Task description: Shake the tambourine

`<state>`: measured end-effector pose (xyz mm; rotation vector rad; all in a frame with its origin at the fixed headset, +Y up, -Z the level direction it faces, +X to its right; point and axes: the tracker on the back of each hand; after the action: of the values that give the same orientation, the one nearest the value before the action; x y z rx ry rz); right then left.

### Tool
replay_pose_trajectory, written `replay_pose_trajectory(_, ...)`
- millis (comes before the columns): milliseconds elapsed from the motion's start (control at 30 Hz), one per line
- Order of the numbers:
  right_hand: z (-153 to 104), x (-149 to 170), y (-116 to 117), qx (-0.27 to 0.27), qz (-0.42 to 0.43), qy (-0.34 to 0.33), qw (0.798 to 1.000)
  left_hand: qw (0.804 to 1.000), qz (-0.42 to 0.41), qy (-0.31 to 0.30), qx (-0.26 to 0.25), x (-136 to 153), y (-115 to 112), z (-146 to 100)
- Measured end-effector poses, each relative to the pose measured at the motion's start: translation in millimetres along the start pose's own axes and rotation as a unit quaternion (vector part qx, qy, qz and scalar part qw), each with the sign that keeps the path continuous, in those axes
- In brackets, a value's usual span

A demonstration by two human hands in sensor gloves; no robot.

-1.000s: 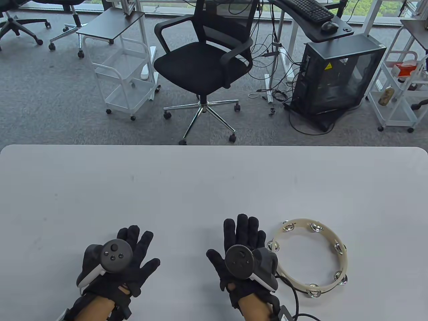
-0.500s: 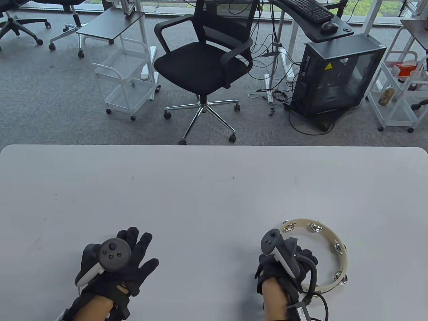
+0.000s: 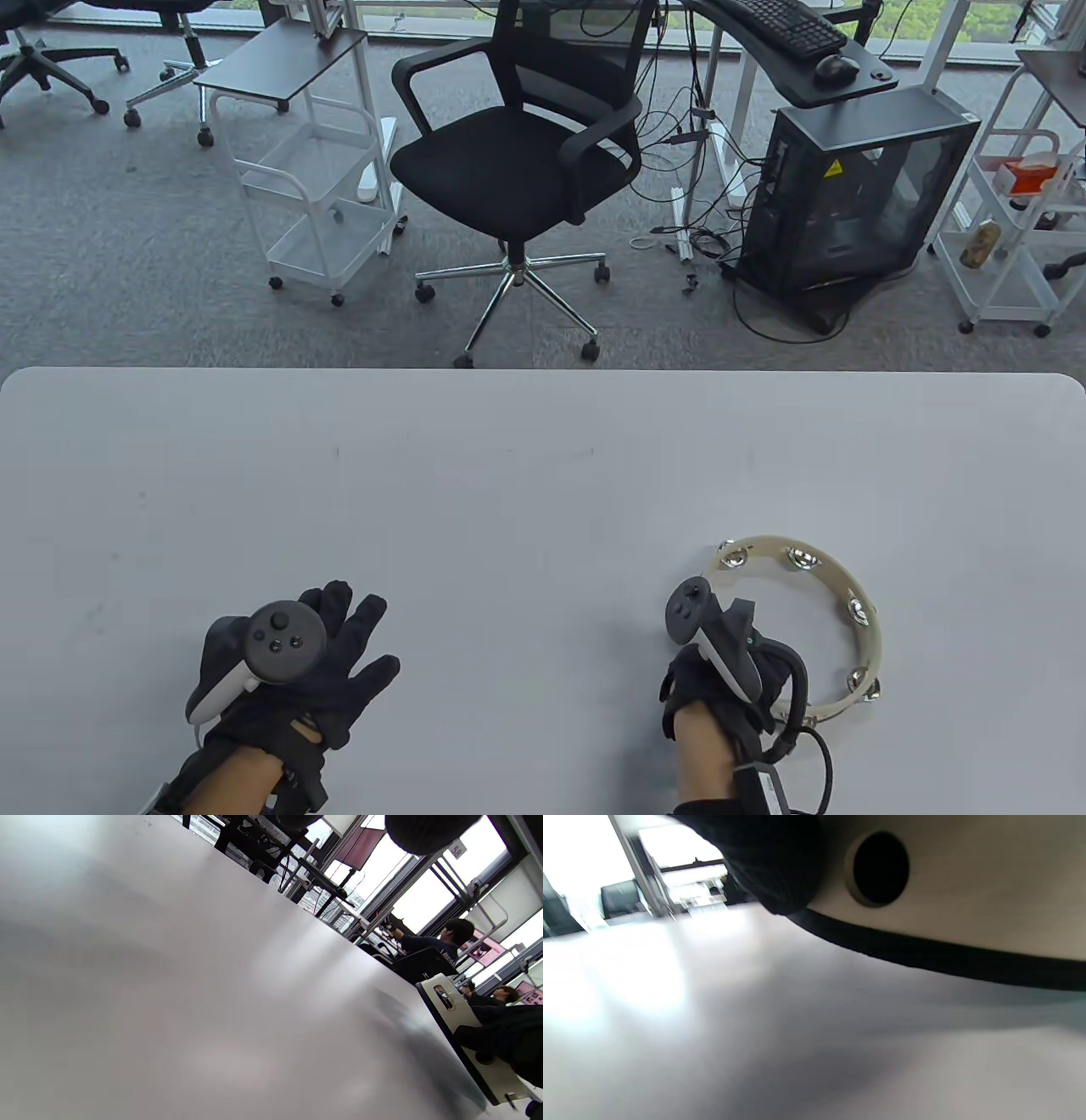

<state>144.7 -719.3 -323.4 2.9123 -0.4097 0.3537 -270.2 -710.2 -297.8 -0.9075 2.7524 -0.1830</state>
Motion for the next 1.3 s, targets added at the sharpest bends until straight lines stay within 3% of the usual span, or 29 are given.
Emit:
replay_pose_trajectory(67,-10.4,-6.6,-13.3,0.058,0.059,-0.057,0.995,0.999,-0.033,-0.011,-0.018,0.2,2.5,-0.1)
replay_pose_trajectory(133,-22.7,-12.1,-24.9,0.094,0.167,-0.123,0.974,0.996,-0.081,-0.025,-0.038,1.1,4.6,-0.4)
replay_pose_trajectory(267,-36.2,-21.0,-29.1,0.094,0.365,-0.216,0.900,0.973,-0.214,-0.040,-0.075,3.7,5.2,-0.3)
replay_pose_trajectory(333,-44.0,-29.1,-23.6,0.088,0.491,-0.245,0.831,0.951,-0.290,-0.035,-0.102,5.6,3.6,-1.2)
replay_pose_trajectory(367,-47.5,-34.7,-20.2,0.074,0.538,-0.257,0.799,0.941,-0.318,-0.036,-0.114,6.6,2.5,-1.7)
replay_pose_trajectory(433,-54.0,-46.1,-13.4,0.049,0.581,-0.281,0.762,0.924,-0.358,-0.033,-0.128,6.8,-0.6,-2.6)
replay_pose_trajectory(500,-62.6,-62.4,-4.2,0.029,0.607,-0.308,0.732,0.912,-0.389,-0.039,-0.125,4.8,-4.6,-2.7)
replay_pose_trajectory(567,-71.3,-82.4,6.5,-0.002,0.606,-0.331,0.723,0.906,-0.406,-0.050,-0.114,-0.7,-9.9,-1.6)
replay_pose_trajectory(633,-82.9,-112.3,19.9,-0.060,0.590,-0.376,0.712,0.905,-0.409,-0.086,-0.079,-12.9,-19.4,2.9)
replay_pose_trajectory(700,-92.0,-143.7,30.7,-0.181,0.566,-0.454,0.664,0.893,-0.417,-0.164,0.023,-31.0,-35.2,9.1)
replay_pose_trajectory(733,-99.3,-146.3,31.2,-0.211,0.541,-0.480,0.658,0.879,-0.426,-0.189,0.104,-38.1,-43.5,3.7)
replay_pose_trajectory(767,-99.7,-144.7,28.7,-0.161,0.545,-0.472,0.673,0.885,-0.429,-0.164,0.082,-36.1,-41.8,1.3)
replay_pose_trajectory(800,-97.8,-142.5,27.6,-0.120,0.550,-0.450,0.694,0.877,-0.458,-0.144,0.028,-35.4,-42.1,0.8)
replay_pose_trajectory(833,-96.7,-142.3,28.5,-0.145,0.542,-0.471,0.680,0.874,-0.460,-0.154,0.021,-36.0,-40.5,1.6)
replay_pose_trajectory(867,-97.1,-140.6,30.5,-0.181,0.541,-0.475,0.670,0.884,-0.433,-0.171,0.041,-37.2,-39.0,2.0)
replay_pose_trajectory(933,-96.9,-139.2,31.1,-0.152,0.555,-0.460,0.676,0.900,-0.395,-0.173,0.056,-36.5,-39.8,2.0)
replay_pose_trajectory(1033,-95.7,-137.6,32.5,-0.158,0.547,-0.461,0.681,0.888,-0.432,-0.153,0.041,-34.3,-43.7,1.8)
replay_pose_trajectory(1133,-92.9,-135.9,33.1,-0.162,0.544,-0.457,0.684,0.896,-0.416,-0.148,0.038,-32.0,-42.5,1.8)
replay_pose_trajectory(1300,-89.2,-128.5,28.8,-0.127,0.530,-0.448,0.709,0.896,-0.424,-0.130,0.013,-27.6,-37.8,-1.1)
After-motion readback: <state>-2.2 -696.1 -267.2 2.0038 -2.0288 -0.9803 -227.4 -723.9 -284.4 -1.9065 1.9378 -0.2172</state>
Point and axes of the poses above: the tracker on the back of each hand, its own x axis roughly to the little-finger side, its own z axis roughly from the wrist to the fingertips, y = z × x, and after that the axes turned 9 degrees about -x, right-handed
